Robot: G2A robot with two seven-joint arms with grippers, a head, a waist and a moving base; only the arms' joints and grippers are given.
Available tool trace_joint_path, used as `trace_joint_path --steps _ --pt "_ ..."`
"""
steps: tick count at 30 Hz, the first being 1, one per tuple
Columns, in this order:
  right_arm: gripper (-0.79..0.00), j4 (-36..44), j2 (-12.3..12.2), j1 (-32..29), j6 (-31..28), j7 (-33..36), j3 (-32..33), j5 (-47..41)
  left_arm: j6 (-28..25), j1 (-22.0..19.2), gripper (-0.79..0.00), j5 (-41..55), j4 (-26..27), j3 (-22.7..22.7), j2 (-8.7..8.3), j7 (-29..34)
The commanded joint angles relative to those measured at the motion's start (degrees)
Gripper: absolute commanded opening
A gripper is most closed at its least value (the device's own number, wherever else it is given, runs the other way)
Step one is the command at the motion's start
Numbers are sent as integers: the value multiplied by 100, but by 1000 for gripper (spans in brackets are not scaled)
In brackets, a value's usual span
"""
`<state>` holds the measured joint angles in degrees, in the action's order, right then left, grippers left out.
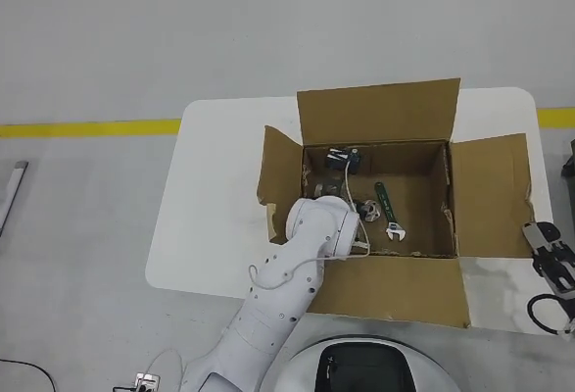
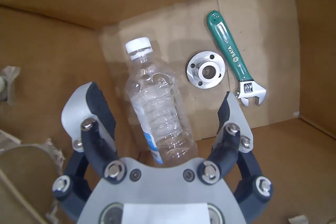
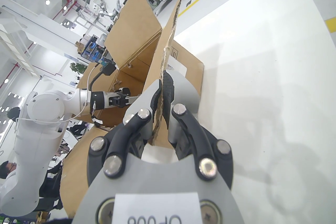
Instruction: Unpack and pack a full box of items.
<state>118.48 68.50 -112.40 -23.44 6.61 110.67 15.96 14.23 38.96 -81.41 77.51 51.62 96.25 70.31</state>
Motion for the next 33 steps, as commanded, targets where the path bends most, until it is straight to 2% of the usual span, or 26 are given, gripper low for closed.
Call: trace_joint_path --steps 1,10,23,25,26,31,33 --pt "-785 -4 5 -8 -12 3 20 -13 30 -47 0 -37 -140 -73 31 64" --pt "-785 -21 31 -60 -64 -13 66 3 286 -92 0 -229 -512 -105 113 103" --pt "-785 -7 62 -29 -77 35 69 22 186 -69 0 -468 -727 -70 178 108" --pt "-785 -4 66 -29 -77 43 75 20 178 -70 -43 -499 -759 -63 189 100" --pt "-785 -4 68 -27 -76 47 77 19 172 -70 -40 -508 -780 -55 195 90" --pt "-785 -10 79 -11 -59 66 85 29 151 -87 -154 -556 -904 -27 226 69" --pt "-785 -14 82 4 -66 67 89 35 146 -95 -302 -564 -927 -18 240 64"
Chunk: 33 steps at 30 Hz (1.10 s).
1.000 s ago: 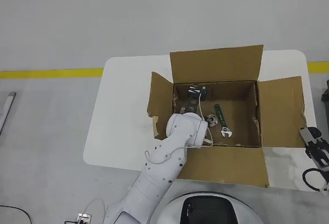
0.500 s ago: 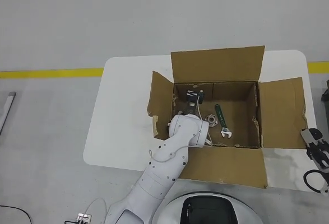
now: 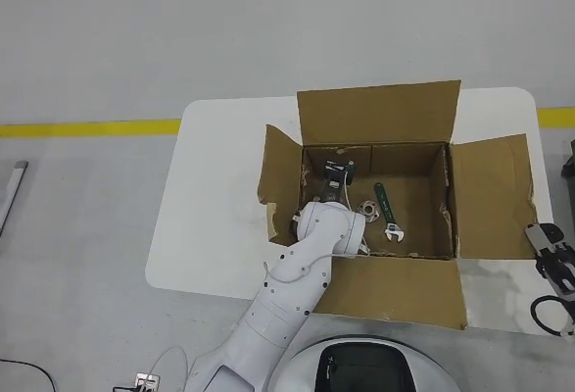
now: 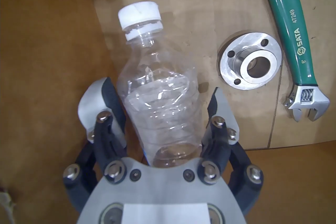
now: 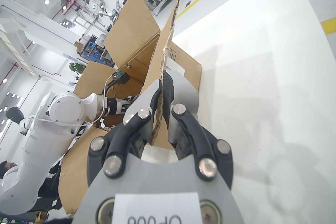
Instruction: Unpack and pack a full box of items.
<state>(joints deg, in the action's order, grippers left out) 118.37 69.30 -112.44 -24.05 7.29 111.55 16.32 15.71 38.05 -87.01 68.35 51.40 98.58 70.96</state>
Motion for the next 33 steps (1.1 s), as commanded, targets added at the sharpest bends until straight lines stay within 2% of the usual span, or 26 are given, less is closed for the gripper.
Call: trace_joint_path --steps 1,6,8,9,12,23,24,25,26,33 --pt "-785 -8 4 13 -8 0 0 -1 7 -7 -323 -14 -24 10 14 -10" --pt "-785 -22 13 37 -11 16 2 2 12 -14 -453 -32 -106 32 49 -18" --pt "-785 -19 16 55 -4 20 11 -9 11 -10 -653 -40 -121 40 62 -27" --pt "-785 -7 18 72 -1 10 24 -22 -1 -7 -785 -42 -120 42 68 -29" --pt "-785 8 22 127 10 -44 105 -55 64 52 -785 280 14 173 96 1" --pt "-785 66 34 74 -5 85 357 -163 -642 169 -785 129 1032 182 84 178" --pt "-576 75 37 59 -18 107 348 -185 -692 197 -785 172 1201 221 79 215" --pt "-142 77 40 50 -22 111 354 -195 -729 225 -785 197 1348 265 73 263" --pt "0 75 42 40 -33 114 365 -201 -772 241 -785 185 1501 303 65 303" --pt "0 155 40 102 -65 79 763 -293 -755 256 -785 46 2438 547 44 554"
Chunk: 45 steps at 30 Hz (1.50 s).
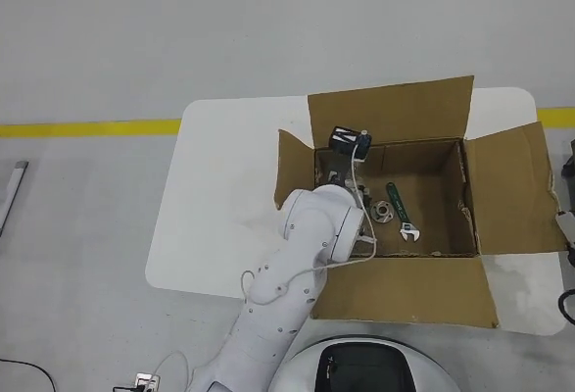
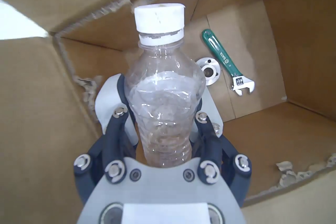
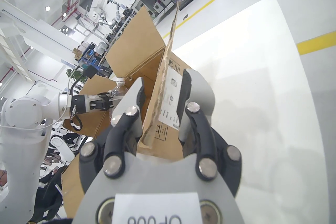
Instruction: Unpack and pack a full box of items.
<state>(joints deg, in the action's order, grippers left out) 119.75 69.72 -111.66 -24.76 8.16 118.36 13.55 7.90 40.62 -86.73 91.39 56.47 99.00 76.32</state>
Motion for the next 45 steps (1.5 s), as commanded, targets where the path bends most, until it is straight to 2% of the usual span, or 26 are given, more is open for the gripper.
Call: trace_joint_path --steps 1,6,11,15,19,24,28,32,37,45 --pt "0 56 -4 61 3 -28 164 -34 28 -22 -785 -6 272 73 2 32" --pt "0 310 -21 314 -115 -123 482 7 -83 -177 -785 -245 963 327 -20 456" --pt "0 444 -48 649 -319 -74 454 101 -383 -413 -785 -581 1607 736 -64 884" --pt "0 433 -54 810 -296 16 261 156 -610 -573 -785 -962 1921 1119 -110 1059" --pt "0 407 -48 871 -309 26 92 217 -1056 -553 -785 -1489 1983 1494 -181 1168" --pt "0 378 -40 932 -354 -13 -29 265 -1315 -231 -785 -1933 2068 1868 -237 1168" --pt "0 452 -58 1011 -417 247 -143 341 -1363 223 -785 -2134 1953 2082 -260 1168" --pt "0 598 -118 1211 -616 805 -212 721 -1526 721 -785 -2326 1726 2174 -285 1168" --pt "0 698 -209 1530 -709 1581 -354 1326 -1402 1251 -785 -2304 1429 2263 -293 1168" --pt "0 621 -248 1697 -635 1584 -494 1558 -1281 1659 -785 -2294 1061 2256 -304 1058"
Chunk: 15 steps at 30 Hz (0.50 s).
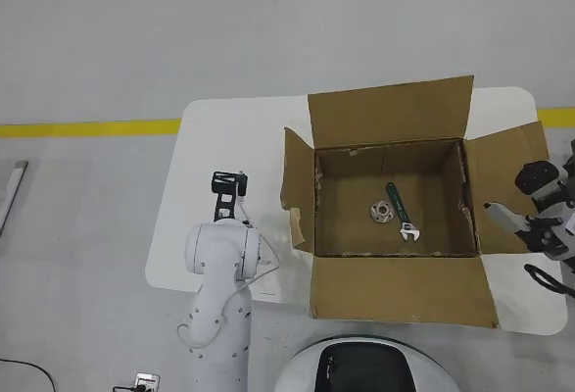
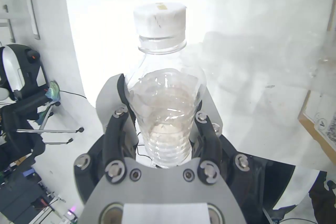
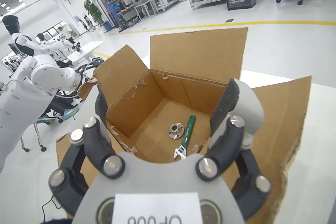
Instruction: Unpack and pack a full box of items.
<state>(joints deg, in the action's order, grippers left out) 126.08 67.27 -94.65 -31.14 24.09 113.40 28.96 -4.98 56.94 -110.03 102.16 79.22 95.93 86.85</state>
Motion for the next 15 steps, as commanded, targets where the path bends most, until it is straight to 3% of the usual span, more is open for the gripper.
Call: trace_joint_path --steps 1,6,7,8,9,10,15 --pt "0 -21 -7 -8 3 -20 15 38 19 60 -785 45 -52 -31 3 -22" --pt "0 -26 -20 -48 29 -100 43 107 114 135 -785 92 -272 -77 6 -152" --pt "0 -23 -23 -55 32 -111 39 113 134 136 -683 115 -315 -88 9 -146" --pt "0 -18 -26 -60 31 -113 38 133 138 137 -643 133 -361 -104 11 -146" --pt "0 -17 -29 -66 29 -116 27 128 137 134 -416 145 -408 -117 12 -117" --pt "0 -17 -33 -71 28 -110 17 121 161 121 0 173 -433 -117 15 -85" --pt "0 58 -84 3 -16 311 -38 54 201 24 0 190 -442 -138 21 -8"
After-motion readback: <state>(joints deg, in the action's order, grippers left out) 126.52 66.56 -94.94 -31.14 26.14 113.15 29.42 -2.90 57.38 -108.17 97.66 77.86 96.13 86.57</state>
